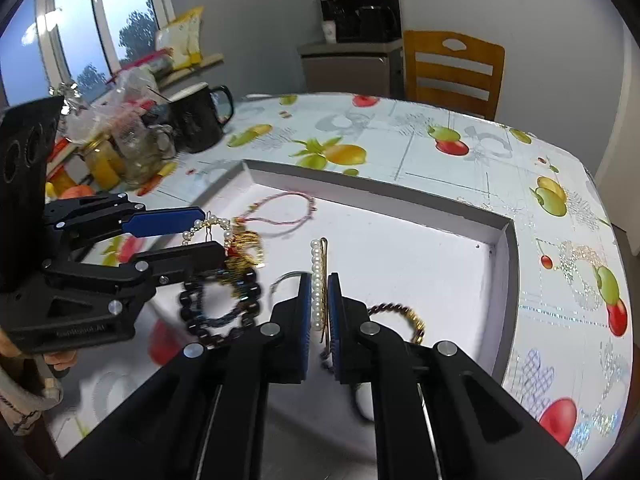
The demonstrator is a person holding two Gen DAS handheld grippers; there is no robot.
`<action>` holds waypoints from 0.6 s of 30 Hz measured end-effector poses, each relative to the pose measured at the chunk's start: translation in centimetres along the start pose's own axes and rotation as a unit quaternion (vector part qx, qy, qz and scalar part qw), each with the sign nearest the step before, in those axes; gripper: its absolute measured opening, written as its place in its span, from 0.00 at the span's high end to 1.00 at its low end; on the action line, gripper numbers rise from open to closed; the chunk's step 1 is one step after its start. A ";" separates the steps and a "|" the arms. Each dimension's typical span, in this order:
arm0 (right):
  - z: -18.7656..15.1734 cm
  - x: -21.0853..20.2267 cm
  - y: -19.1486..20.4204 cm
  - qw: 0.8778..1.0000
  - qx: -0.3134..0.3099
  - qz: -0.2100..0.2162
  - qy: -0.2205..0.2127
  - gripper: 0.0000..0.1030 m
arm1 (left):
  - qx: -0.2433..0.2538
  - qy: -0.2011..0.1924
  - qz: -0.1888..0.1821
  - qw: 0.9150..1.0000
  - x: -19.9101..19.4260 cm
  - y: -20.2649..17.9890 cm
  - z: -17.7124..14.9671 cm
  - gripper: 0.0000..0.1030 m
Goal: Organize jewelry
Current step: 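Lower the pearl ring brooch and pearl hair pin into the tray and open both tools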
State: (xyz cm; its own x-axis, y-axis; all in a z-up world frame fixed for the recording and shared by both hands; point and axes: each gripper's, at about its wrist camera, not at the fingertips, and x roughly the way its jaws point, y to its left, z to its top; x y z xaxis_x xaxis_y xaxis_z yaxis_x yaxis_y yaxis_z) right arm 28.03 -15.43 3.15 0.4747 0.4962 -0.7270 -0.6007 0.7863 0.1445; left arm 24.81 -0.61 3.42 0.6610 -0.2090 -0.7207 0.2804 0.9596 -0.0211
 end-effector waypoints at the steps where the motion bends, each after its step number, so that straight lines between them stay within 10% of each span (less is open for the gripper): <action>1: 0.3 0.6 -0.3 1.000 0.001 -0.004 0.006 0.92 | 0.001 0.006 0.003 1.000 0.7 0.0 0.2 0.61; 18: 0.8 4.5 -2.0 0.997 0.010 -0.026 0.070 0.92 | 0.020 0.070 0.016 0.997 5.7 -0.2 0.3 0.60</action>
State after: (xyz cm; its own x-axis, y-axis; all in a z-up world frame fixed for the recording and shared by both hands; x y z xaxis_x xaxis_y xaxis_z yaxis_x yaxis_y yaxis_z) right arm 31.84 -14.46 0.17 0.4092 0.4002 -0.8200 -0.5640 0.8174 0.1176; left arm 28.74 -2.04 -0.45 0.5673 -0.1476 -0.8102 0.2895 0.9568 0.0285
